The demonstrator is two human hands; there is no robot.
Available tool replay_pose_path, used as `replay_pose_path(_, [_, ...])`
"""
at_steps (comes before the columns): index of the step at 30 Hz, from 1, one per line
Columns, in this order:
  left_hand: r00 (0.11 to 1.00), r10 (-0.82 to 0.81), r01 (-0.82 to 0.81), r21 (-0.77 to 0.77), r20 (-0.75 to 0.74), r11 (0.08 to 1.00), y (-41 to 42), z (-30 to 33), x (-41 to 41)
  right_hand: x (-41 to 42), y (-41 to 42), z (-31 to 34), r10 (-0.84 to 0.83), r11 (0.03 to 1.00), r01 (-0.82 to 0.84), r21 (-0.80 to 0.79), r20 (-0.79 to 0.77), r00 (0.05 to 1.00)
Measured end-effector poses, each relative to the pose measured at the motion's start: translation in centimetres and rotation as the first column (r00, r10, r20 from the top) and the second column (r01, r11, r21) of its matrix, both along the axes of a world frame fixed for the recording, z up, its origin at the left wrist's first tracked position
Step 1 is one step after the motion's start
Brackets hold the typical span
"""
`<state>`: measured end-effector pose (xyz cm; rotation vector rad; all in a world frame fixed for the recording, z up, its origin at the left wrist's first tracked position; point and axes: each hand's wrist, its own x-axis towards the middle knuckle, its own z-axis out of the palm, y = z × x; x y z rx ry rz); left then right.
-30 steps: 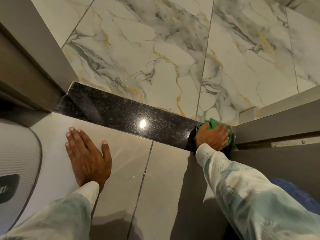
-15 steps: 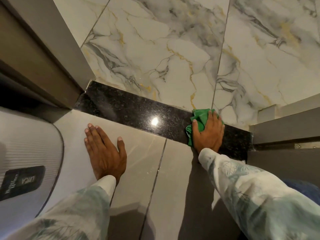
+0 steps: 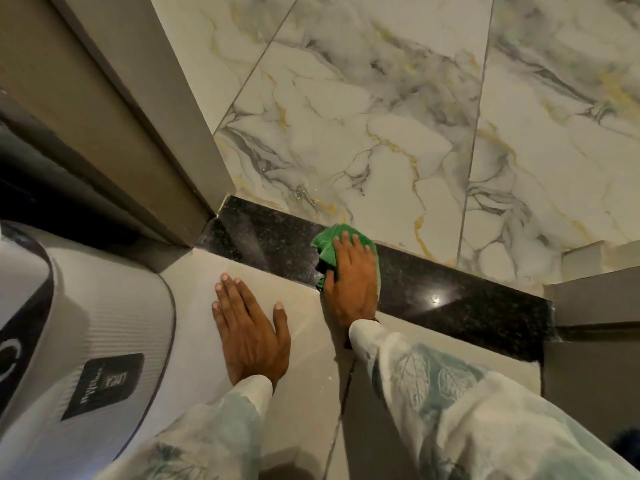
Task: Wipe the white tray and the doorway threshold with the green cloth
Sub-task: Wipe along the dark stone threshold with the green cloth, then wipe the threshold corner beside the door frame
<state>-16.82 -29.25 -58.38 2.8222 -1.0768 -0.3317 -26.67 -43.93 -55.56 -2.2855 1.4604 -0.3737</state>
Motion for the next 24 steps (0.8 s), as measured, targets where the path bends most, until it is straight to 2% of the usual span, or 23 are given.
replay_pose_path(2, [1.0, -0.009, 0.01, 0.016, -0.029, 1.0, -0.2, 0.3, 0.2, 0.6, -0.2, 1.1, 0.002, 0.994, -0.015, 0.111, 0.117, 0.993])
replay_pose_path(4, [0.997, -0.022, 0.023, 0.015, -0.069, 1.0, -0.5, 1.7, 0.1, 0.9, -0.7, 3.3, -0.173, 0.953, 0.093, 0.288, 0.263, 0.949])
replay_pose_path(7, [0.991, -0.059, 0.056, -0.026, -0.12, 0.998, -0.3, 6.4, -0.7, 0.4, -1.4, 8.4, -0.445, 0.797, 0.255, 0.548, 0.246, 0.861])
replay_pose_path(12, [0.979, -0.137, 0.131, -0.051, -0.148, 0.99, 1.8, 20.5, -0.5, -0.4, -0.1, 21.1, -0.639, 0.509, 0.246, 0.824, 0.17, 0.75])
replay_pose_path(14, [0.973, -0.169, 0.167, -0.028, -0.156, 0.986, 3.3, 27.0, 0.2, 0.3, 1.0, 27.0, -0.635, 0.453, 0.23, 0.862, 0.13, 0.762])
replay_pose_path(18, [0.982, -0.167, 0.172, 0.053, -0.093, 0.984, 6.8, 38.2, 2.4, 4.0, 3.4, 38.1, -0.58, 0.416, 0.176, 0.892, 0.112, 0.807])
replay_pose_path(21, [0.992, -0.087, 0.096, 0.111, -0.091, 0.989, 9.9, 43.6, 5.4, 8.7, 5.7, 43.7, -0.519, 0.389, 0.106, 0.915, 0.123, 0.846])
replay_pose_path(24, [0.995, 0.012, 0.0, 0.116, -0.104, 0.993, 13.3, 46.3, 9.6, 14.6, 8.1, 46.5, -0.417, 0.397, 0.035, 0.917, 0.146, 0.897])
